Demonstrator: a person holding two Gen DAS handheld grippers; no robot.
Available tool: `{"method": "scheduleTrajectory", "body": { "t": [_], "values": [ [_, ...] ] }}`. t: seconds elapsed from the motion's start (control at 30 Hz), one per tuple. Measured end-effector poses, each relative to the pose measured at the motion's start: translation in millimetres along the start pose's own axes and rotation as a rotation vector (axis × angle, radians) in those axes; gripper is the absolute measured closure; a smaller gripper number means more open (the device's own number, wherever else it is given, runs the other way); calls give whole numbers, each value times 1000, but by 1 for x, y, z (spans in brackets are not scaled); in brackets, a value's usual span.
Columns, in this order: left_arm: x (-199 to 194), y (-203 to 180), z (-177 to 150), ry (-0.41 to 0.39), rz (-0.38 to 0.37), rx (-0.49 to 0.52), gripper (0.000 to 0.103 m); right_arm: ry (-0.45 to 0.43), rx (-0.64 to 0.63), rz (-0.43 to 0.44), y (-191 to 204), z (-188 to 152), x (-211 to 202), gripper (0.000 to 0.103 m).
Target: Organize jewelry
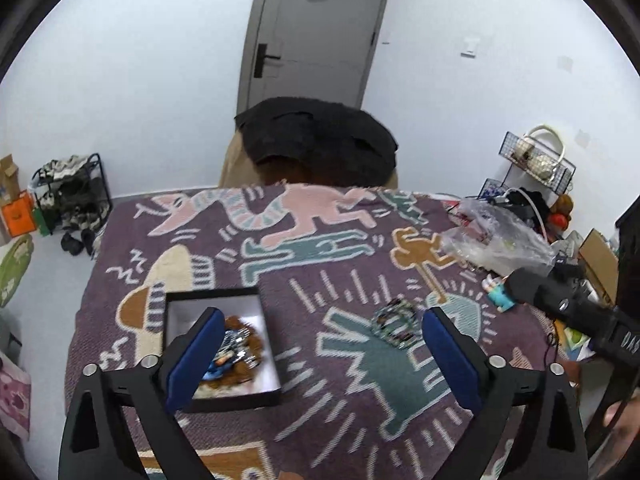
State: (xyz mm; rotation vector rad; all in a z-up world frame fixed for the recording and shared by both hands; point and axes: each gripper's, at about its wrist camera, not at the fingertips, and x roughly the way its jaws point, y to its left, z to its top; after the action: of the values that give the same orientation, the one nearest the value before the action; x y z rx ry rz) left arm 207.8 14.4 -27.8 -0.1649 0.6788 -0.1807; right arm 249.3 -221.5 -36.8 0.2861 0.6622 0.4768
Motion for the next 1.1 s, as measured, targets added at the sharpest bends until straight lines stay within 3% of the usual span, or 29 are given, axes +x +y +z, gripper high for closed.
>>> {"method": "scheduleTrajectory", "body": {
  "t": [0.23,0.6,0.67,0.93,1.1],
  "values": [
    [15,-20,7,10,-15,25,1,4,57,-34,-30,-10,5,8],
    [60,-48,3,105,-18,84,4,41,132,-78,-82,-25,13,8],
    [70,-55,2,128,-36,98,14,47,147,-88,-91,-27,16,10],
    [124,-66,-11,255,-52,105,56,93,205,-82,-123,-38,26,43],
    [150,-61,-18,297,-43,79,63,112,223,-73,-133,-42,32,55]
  ]
}}
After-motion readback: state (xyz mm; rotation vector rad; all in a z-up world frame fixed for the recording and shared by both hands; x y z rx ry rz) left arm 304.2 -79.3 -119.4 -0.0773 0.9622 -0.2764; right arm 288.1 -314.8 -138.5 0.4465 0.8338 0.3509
